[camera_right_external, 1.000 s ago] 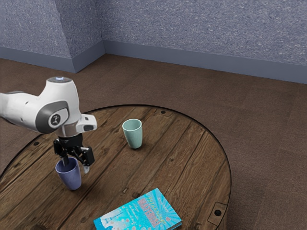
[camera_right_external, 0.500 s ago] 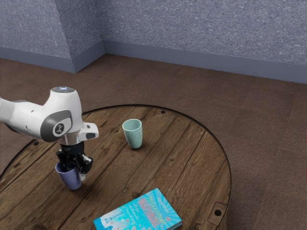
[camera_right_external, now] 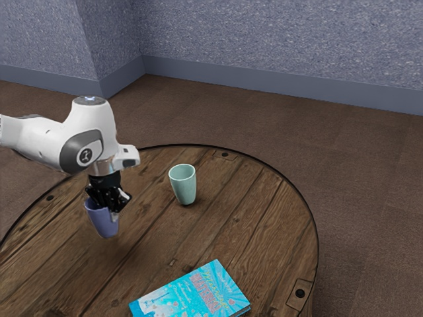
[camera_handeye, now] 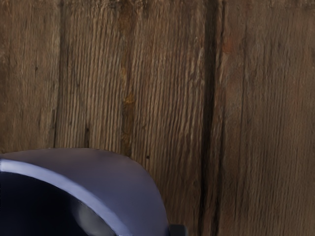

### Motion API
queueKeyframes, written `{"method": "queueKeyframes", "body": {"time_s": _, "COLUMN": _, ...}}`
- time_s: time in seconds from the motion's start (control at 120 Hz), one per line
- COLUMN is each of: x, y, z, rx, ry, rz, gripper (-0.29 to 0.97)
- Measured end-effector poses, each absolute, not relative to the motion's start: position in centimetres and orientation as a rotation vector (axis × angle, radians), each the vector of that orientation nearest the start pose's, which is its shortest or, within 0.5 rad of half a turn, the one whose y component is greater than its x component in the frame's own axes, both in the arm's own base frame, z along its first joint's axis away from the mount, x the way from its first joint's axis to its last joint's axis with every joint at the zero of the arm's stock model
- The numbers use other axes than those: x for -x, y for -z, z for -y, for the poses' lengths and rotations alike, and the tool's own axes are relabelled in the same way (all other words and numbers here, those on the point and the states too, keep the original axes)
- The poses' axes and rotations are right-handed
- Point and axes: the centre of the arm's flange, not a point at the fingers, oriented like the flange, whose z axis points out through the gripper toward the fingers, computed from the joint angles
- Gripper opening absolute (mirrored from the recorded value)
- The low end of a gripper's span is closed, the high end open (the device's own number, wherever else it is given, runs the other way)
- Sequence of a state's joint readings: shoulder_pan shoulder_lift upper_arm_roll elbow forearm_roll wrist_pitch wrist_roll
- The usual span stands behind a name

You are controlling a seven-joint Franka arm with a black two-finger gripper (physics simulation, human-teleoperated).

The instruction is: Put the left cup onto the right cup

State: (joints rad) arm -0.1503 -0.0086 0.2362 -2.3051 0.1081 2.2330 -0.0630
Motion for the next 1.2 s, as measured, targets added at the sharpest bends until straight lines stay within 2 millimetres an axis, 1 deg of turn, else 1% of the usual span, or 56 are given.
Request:
{"method": "queueKeyframes", "body": {"time_s": 0.05, "x": -52.8, "y": -37.1, "z": -4.9, "rx": 3.045, "ry": -0.049, "rz": 0.132, "gripper": -0.09}}
{"method": "queueKeyframes", "body": {"time_s": 0.1, "x": -54.7, "y": -39.2, "z": -5.0, "rx": 3.037, "ry": -0.022, "rz": 0.138, "gripper": -0.09}}
{"method": "queueKeyframes", "body": {"time_s": 0.133, "x": -55.9, "y": -40.3, "z": -4.6, "rx": 3.032, "ry": -0.010, "rz": 0.130, "gripper": -0.10}}
{"method": "queueKeyframes", "body": {"time_s": 0.175, "x": -57.3, "y": -41.7, "z": -3.3, "rx": 3.027, "ry": 0.011, "rz": 0.101, "gripper": -0.10}}
{"method": "queueKeyframes", "body": {"time_s": 0.242, "x": -59.3, "y": -43.5, "z": 0.0, "rx": 3.019, "ry": 0.035, "rz": 0.026, "gripper": -0.10}}
{"method": "queueKeyframes", "body": {"time_s": 0.3, "x": -61.0, "y": -44.2, "z": 2.4, "rx": 3.011, "ry": 0.035, "rz": -0.024, "gripper": -0.10}}
{"method": "queueKeyframes", "body": {"time_s": 0.358, "x": -62.6, "y": -44.7, "z": 4.0, "rx": 3.004, "ry": 0.034, "rz": -0.053, "gripper": -0.10}}
{"method": "queueKeyframes", "body": {"time_s": 0.408, "x": -63.7, "y": -45.0, "z": 4.8, "rx": 2.999, "ry": 0.031, "rz": -0.065, "gripper": -0.10}}
{"method": "queueKeyframes", "body": {"time_s": 0.492, "x": -65.9, "y": -45.5, "z": 5.5, "rx": 2.987, "ry": 0.027, "rz": -0.067, "gripper": -0.10}}
{"method": "queueKeyframes", "body": {"time_s": 0.558, "x": -67.5, "y": -45.5, "z": 6.4, "rx": 2.979, "ry": 0.015, "rz": -0.078, "gripper": -0.10}}
{"method": "queueKeyframes", "body": {"time_s": 0.667, "x": -69.4, "y": -45.1, "z": 7.6, "rx": 2.975, "ry": -0.001, "rz": -0.097, "gripper": -0.10}}
{"method": "queueKeyframes", "body": {"time_s": 0.708, "x": -70.1, "y": -44.8, "z": 7.7, "rx": 2.978, "ry": -0.008, "rz": -0.099, "gripper": -0.10}}
{"method": "queueKeyframes", "body": {"time_s": 0.783, "x": -71.0, "y": -44.1, "z": 7.4, "rx": 2.984, "ry": -0.024, "rz": -0.092, "gripper": -0.10}}
{"method": "queueKeyframes", "body": {"time_s": 1.025, "x": -71.5, "y": -41.9, "z": 6.6, "rx": 2.989, "ry": -0.100, "rz": -0.098, "gripper": -0.10}}
{"method": "queueKeyframes", "body": {"time_s": 1.092, "x": -71.5, "y": -40.9, "z": 6.3, "rx": 2.987, "ry": -0.128, "rz": -0.097, "gripper": -0.10}}
{"method": "queueKeyframes", "body": {"time_s": 1.2, "x": -71.6, "y": -39.9, "z": 6.4, "rx": 2.986, "ry": -0.150, "rz": -0.108, "gripper": -0.10}}
